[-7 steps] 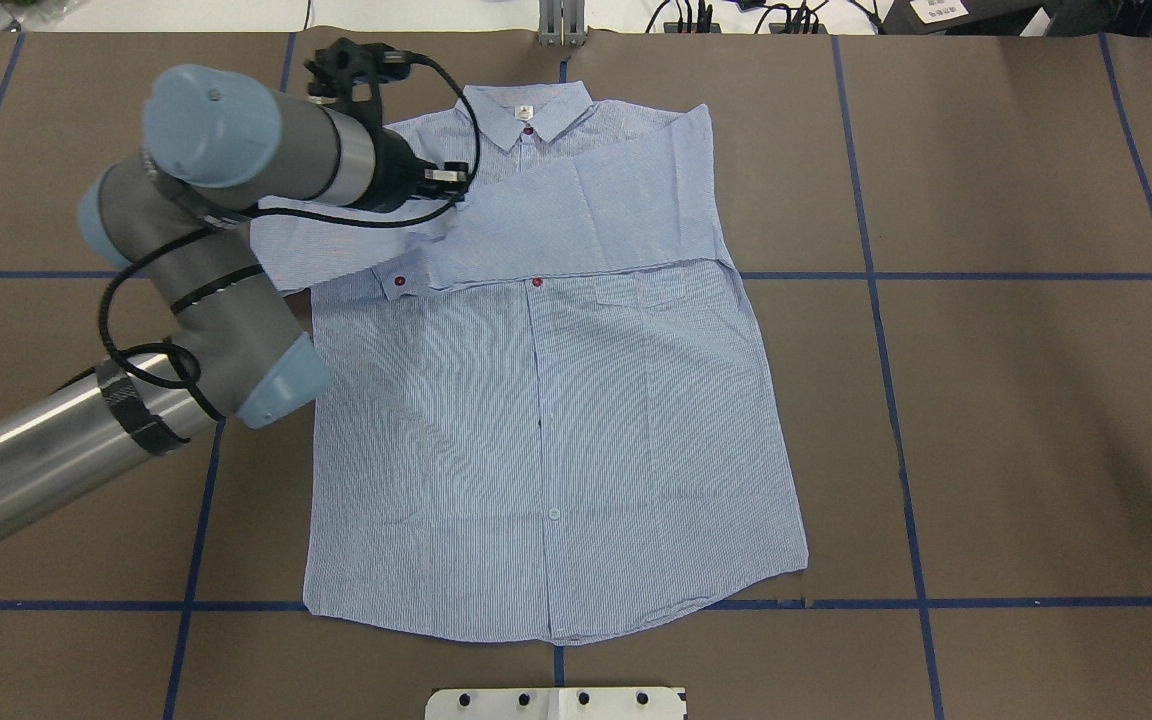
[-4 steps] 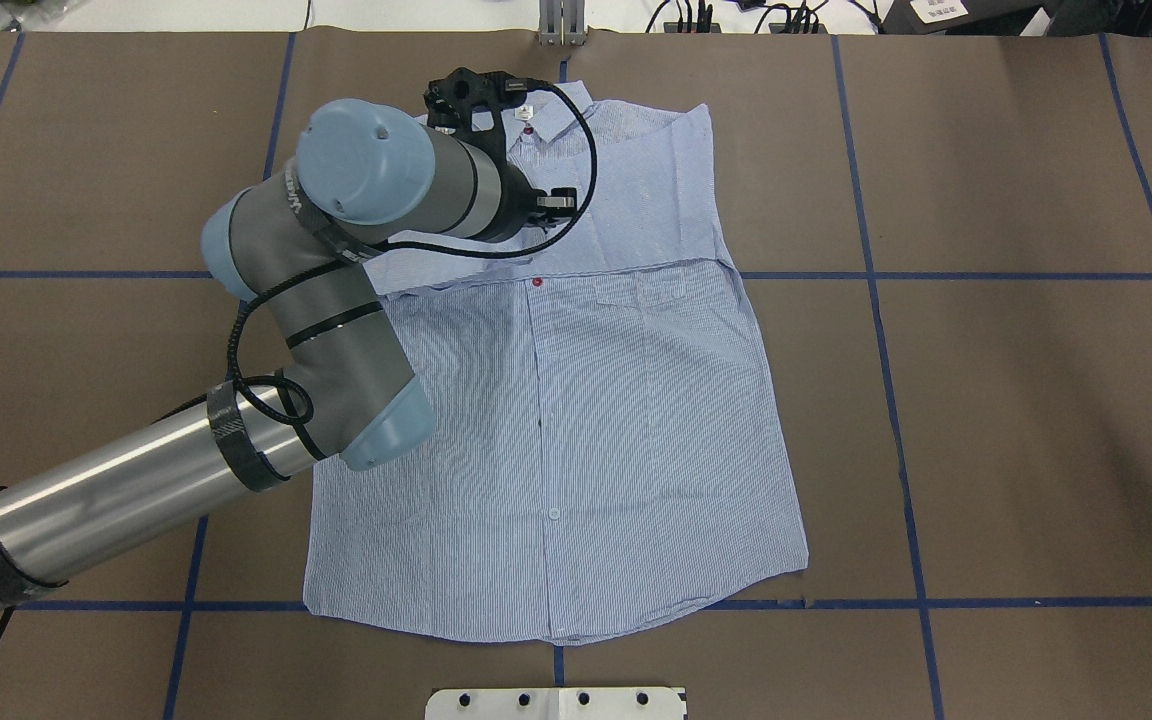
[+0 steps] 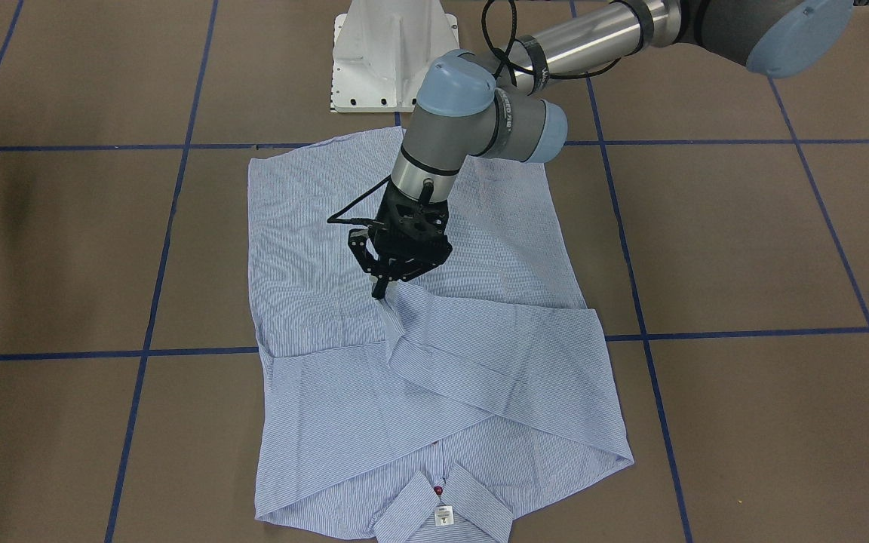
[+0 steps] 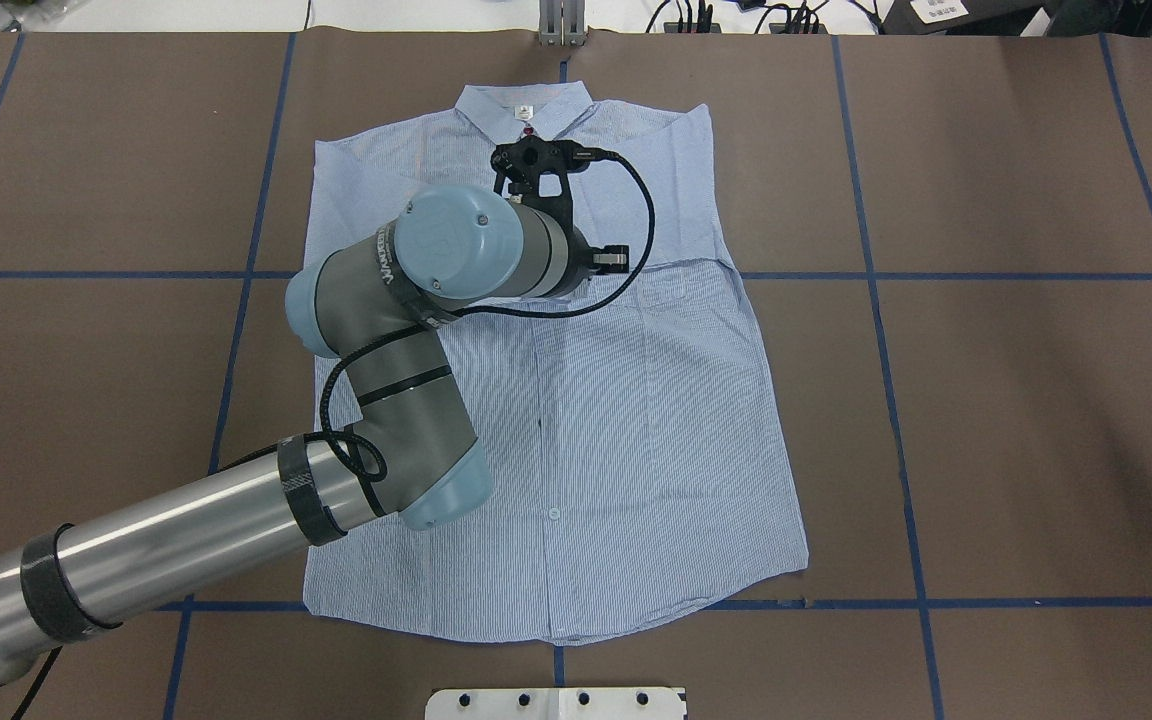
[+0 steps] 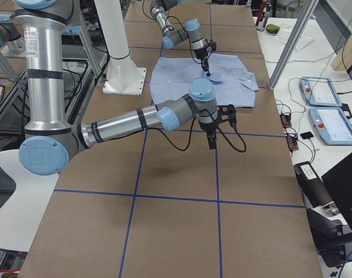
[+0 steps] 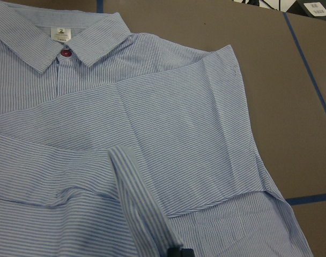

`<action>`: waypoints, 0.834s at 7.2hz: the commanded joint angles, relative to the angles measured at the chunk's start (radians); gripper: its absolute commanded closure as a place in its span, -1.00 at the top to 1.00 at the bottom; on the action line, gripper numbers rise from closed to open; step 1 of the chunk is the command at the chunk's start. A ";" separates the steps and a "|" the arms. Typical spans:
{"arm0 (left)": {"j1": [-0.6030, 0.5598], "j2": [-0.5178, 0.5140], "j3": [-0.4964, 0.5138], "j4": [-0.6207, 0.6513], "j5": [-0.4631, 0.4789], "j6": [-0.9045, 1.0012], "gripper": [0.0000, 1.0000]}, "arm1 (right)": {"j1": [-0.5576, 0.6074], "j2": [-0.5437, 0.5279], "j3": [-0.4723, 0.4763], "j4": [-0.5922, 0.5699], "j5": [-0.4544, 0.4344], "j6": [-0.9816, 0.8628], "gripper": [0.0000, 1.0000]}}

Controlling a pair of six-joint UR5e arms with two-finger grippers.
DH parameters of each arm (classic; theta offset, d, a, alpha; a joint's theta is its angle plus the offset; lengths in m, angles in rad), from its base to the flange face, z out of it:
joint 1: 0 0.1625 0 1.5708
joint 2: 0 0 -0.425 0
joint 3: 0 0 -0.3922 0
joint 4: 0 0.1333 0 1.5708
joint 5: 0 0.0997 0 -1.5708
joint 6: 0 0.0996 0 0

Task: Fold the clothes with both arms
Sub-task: 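Carry the grasped sleeve across the shirt front past the buttons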

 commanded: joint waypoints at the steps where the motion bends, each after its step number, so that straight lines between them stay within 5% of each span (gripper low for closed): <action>1: 0.039 -0.044 0.040 0.000 0.029 -0.003 -1.00 | 0.000 0.000 0.000 0.000 0.000 0.003 1.00; 2: 0.042 -0.064 0.069 -0.002 0.029 -0.005 -1.00 | 0.000 -0.002 0.000 0.000 0.000 0.003 1.00; 3: 0.044 -0.064 0.070 -0.012 0.029 -0.002 0.69 | 0.000 -0.008 0.002 0.000 0.000 0.003 1.00; 4: 0.050 -0.072 0.070 -0.011 0.037 -0.009 1.00 | 0.000 -0.008 0.003 0.000 0.000 0.003 1.00; 6: 0.050 -0.074 0.044 0.004 0.034 0.020 1.00 | 0.000 -0.008 0.010 0.000 0.000 0.007 1.00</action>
